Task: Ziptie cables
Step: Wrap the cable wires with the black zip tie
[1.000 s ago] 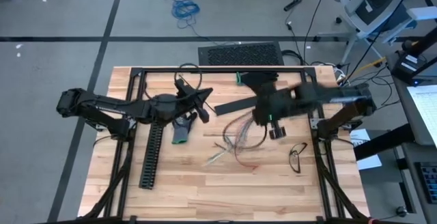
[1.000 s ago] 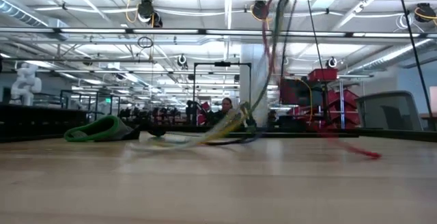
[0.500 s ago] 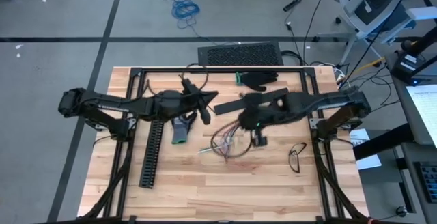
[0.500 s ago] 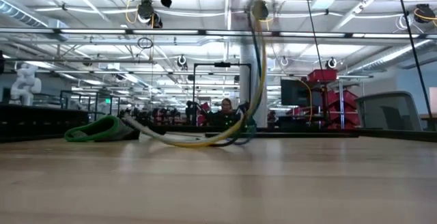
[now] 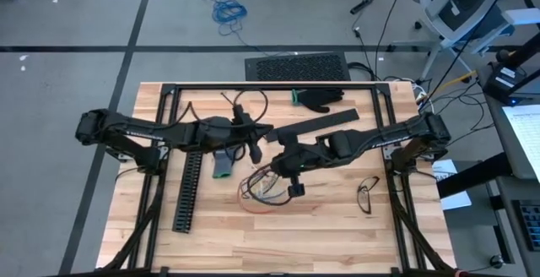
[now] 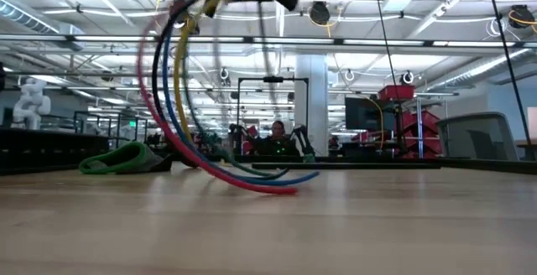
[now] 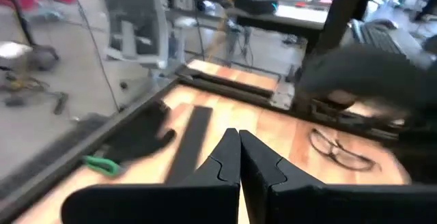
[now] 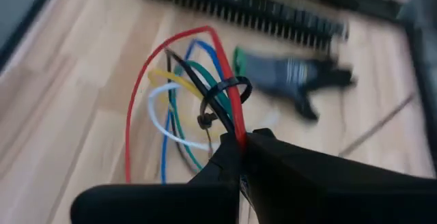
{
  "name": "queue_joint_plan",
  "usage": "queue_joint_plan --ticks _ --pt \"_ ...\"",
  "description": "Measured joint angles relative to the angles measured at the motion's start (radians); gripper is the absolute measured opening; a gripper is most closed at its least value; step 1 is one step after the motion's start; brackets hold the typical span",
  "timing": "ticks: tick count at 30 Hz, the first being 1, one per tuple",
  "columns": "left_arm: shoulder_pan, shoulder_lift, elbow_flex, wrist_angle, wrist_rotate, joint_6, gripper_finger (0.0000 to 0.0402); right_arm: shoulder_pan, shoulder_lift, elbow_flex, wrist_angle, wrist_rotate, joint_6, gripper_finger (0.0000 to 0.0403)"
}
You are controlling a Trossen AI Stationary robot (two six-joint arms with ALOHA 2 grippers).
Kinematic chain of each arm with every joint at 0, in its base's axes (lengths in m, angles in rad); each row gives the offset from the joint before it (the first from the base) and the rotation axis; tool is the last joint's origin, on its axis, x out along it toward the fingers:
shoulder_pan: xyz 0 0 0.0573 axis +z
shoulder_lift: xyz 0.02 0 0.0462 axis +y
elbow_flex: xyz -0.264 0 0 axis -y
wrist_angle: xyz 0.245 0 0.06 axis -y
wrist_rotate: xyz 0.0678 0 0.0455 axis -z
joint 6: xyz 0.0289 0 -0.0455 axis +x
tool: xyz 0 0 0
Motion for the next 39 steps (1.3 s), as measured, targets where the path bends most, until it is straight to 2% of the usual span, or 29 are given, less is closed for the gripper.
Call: queue_joint_plan --ticks 4,5,10,14,24,33,39 --pt "0.015 0.044 0.000 -0.005 0.316 -0.002 0.0003 -0.002 -0.001 0.000 0.022 0.071 -0.009 0.0000" --pt "0.013 0.048 0.000 -0.014 0.343 -0.007 0.0002 -0.006 -0.001 0.000 -0.004 0.087 -0.006 0.0000" --pt "0.008 0.051 0.000 -0.064 0.352 -0.012 0.0002 -0.008 -0.002 0.000 -0.133 0.167 -0.004 0.0000" --pt "0.004 0.051 0.000 -0.118 0.434 -0.011 0.0001 -0.019 -0.002 0.000 -0.165 0.191 -0.027 0.0000" --pt "-0.010 0.070 0.003 -0.271 0.462 -0.012 0.0001 -0.022 -0.002 0.000 -0.169 0.210 -0.057 0.0000" --pt "0.008 0.029 0.040 -0.236 0.302 0.019 0.0001 -0.045 -0.042 0.000 -0.240 0.257 -0.069 0.0000" --pt "0.008 -0.083 0.086 -0.423 0.247 0.101 0.0001 -0.047 -0.082 0.000 -0.421 0.244 -0.024 0.0000"
